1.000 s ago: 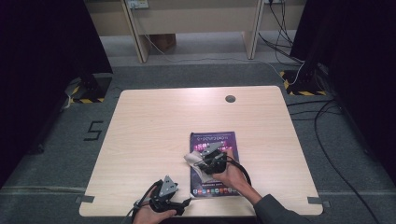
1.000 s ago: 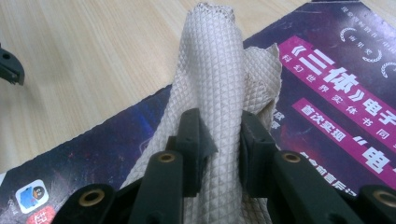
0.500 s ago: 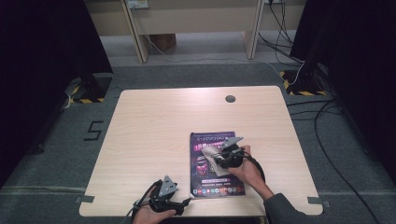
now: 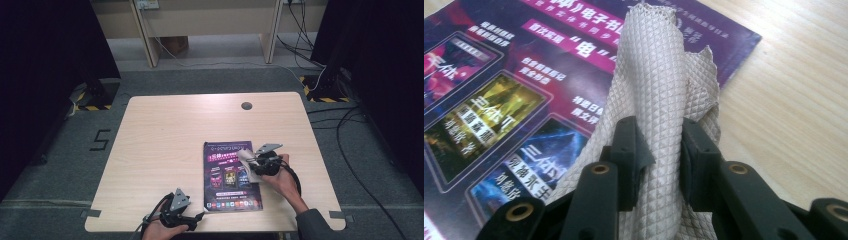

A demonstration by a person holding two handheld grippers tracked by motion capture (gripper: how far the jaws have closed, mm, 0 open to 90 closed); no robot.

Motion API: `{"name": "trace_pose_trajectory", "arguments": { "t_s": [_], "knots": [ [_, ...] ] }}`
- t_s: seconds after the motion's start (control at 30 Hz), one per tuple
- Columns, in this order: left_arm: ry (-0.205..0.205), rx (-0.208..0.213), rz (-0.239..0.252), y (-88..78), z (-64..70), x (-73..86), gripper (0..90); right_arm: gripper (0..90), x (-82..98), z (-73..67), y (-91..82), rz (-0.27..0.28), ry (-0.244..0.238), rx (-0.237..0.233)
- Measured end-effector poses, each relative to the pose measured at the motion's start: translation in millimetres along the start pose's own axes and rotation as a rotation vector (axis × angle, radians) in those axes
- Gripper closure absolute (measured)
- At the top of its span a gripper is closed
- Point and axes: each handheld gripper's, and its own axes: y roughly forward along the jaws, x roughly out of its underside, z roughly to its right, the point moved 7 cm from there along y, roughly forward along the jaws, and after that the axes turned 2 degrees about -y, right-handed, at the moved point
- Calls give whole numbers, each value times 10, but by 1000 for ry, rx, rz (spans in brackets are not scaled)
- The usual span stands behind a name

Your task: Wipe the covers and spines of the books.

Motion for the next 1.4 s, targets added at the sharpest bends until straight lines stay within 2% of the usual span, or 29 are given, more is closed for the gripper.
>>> {"name": "trace_pose_trajectory", "arguments": {
  "t_s": [0.2, 0.3, 0.4, 0.57, 0.7, 0.77, 0.9, 0.97, 1.07, 1.13, 1.23, 1.4],
  "knots": [
    [0, 2, 3, 5, 1, -1, 241, 724, -3, 59, 5, 0, 16, 16],
    [0, 3, -1, 8, 0, 3, 241, 734, -5, 37, 1, -3, 0, 30],
    [-1, 3, 4, 10, 0, -4, 240, 735, -15, -19, 4, -9, -22, 30],
    [0, 3, 2, 13, 5, -2, 241, 736, -57, -236, 44, -1, -66, -33],
    [2, 2, -1, 12, 2, 3, 241, 733, -74, -315, 56, -4, -81, -42],
    [0, 2, 2, 14, 2, -3, 240, 729, -70, -274, 59, 1, -66, -48],
    [1, 4, 0, 18, 10, 2, 240, 729, -59, -119, 52, 6, -36, 7],
    [0, 4, 0, 20, 7, -2, 240, 729, -51, -54, 49, 9, -21, 17],
    [0, 4, 0, 18, 7, 3, 240, 732, -43, -29, 40, 7, -13, 21],
    [2, 3, 1, 18, 1, -4, 240, 736, -42, -54, 34, 0, -23, 23],
    [1, 1, -4, 21, 2, 5, 240, 738, -37, -135, 31, -1, -35, 1],
    [-2, 1, -2, 18, -3, 6, 240, 739, -74, -351, 61, 4, -73, -45]
  ]
}}
